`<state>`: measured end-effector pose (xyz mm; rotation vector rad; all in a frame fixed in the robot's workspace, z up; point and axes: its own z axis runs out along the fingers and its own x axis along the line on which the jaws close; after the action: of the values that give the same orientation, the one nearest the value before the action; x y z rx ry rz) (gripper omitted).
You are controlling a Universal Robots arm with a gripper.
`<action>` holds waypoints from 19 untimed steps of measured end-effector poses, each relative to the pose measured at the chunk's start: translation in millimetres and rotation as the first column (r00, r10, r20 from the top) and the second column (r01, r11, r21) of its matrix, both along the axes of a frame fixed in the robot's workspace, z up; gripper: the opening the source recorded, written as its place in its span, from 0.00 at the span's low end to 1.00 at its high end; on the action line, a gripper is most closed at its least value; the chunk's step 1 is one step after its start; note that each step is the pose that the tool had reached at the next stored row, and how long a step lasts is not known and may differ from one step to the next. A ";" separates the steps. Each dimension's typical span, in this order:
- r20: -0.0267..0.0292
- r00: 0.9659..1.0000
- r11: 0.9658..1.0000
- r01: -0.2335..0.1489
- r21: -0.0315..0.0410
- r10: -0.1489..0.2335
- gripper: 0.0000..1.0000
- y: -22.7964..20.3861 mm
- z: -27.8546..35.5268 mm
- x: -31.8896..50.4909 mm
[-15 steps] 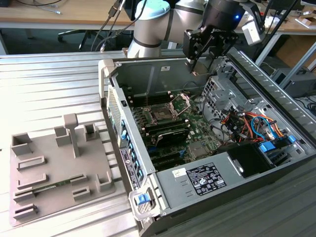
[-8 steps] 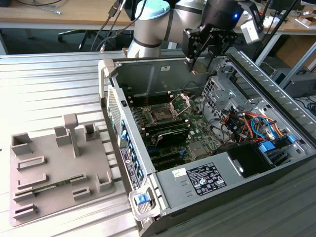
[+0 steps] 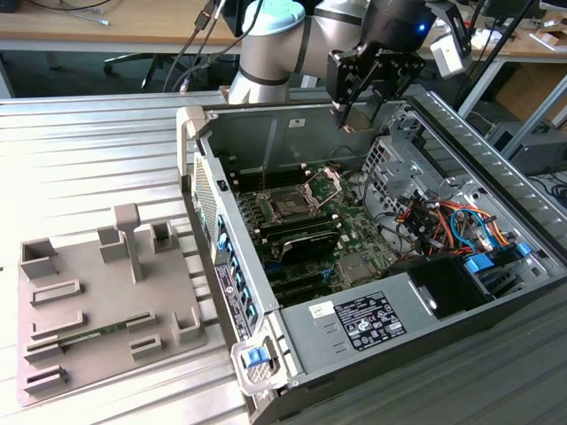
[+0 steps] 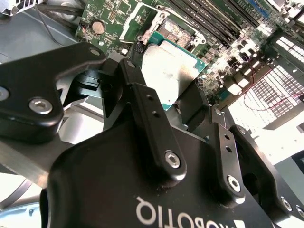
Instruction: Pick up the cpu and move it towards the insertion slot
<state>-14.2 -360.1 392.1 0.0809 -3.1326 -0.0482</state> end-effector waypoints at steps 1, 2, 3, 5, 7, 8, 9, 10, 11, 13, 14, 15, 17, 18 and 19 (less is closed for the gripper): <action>0.000 1.000 1.000 0.000 0.000 0.000 0.55 0.1 0.0 0.0; 0.000 1.000 1.000 0.000 0.000 0.000 0.55 0.2 0.0 0.0; 0.000 1.000 1.000 0.000 0.000 0.000 0.55 0.4 0.0 0.0; 0.000 1.000 1.000 0.000 0.000 0.000 0.55 0.8 0.0 0.0; 0.000 1.000 1.000 0.000 0.000 0.000 0.55 1.2 -0.1 0.0; 0.000 1.000 1.000 0.000 0.000 0.000 0.55 1.3 -0.1 0.0; 0.000 1.000 1.000 0.000 0.000 0.000 0.55 1.5 -0.1 0.0; 0.000 1.000 1.000 0.000 0.000 0.000 0.55 1.6 -0.1 0.0; 0.000 1.000 1.000 0.000 0.000 0.000 0.55 1.7 -0.1 0.0; 0.000 1.000 1.000 0.000 0.000 0.000 0.55 1.9 -0.1 0.0; 0.000 1.000 1.000 0.000 0.000 0.000 0.55 2.3 -0.2 0.0; 0.000 1.000 1.000 0.000 0.000 0.000 0.55 2.6 -0.2 0.0; 0.000 1.000 1.000 0.000 0.000 0.000 0.55 3.4 -0.2 0.0; 0.000 1.000 1.000 0.000 0.000 0.000 0.55 3.6 -0.2 0.0; 0.000 1.000 1.000 0.000 0.000 0.000 0.55 4.0 -0.2 0.0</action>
<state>-14.2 -356.1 391.9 0.0809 -3.1325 -0.0482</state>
